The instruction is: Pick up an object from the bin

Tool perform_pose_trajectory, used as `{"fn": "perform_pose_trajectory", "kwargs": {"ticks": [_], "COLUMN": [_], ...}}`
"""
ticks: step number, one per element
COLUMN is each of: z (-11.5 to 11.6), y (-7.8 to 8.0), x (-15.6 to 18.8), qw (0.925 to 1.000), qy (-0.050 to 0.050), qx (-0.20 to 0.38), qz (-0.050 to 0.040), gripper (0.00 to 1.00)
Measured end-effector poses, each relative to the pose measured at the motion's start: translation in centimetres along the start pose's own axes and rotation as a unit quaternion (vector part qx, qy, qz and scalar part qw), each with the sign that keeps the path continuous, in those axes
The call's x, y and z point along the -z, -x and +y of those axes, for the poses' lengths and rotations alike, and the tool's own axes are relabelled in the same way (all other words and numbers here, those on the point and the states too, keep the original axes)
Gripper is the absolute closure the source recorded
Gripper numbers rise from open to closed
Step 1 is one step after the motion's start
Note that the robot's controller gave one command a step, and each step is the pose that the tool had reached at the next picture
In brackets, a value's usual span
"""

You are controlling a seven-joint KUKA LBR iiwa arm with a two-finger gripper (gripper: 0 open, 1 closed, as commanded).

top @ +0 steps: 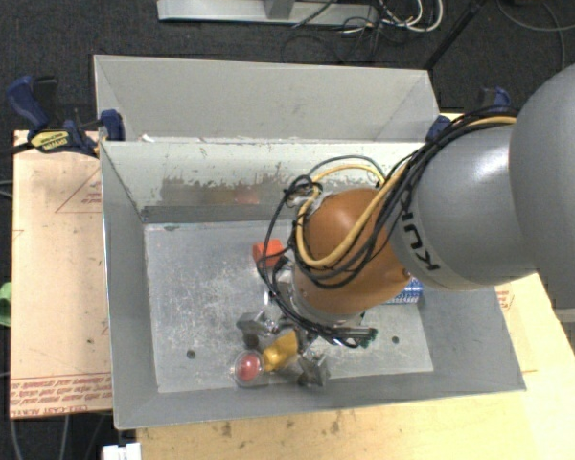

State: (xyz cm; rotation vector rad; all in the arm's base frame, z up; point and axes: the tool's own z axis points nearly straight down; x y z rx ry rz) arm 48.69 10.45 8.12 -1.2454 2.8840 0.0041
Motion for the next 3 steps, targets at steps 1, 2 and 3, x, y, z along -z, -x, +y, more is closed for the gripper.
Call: {"fn": "perform_pose_trajectory", "kwargs": {"ticks": [1, 2, 3], "z": [-0.2, -1.6, -2.0], "y": [0.0, 1.4, 2.2], "x": [0.3, 10.0, 24.6], "qw": [1.0000, 1.0000, 0.9999], "qy": [0.000, -0.004, -0.004], "qx": [-0.003, -0.002, 0.010], "qz": [-0.0002, -0.0045, -0.0044], "gripper": [1.00, 1.00, 1.00]}}
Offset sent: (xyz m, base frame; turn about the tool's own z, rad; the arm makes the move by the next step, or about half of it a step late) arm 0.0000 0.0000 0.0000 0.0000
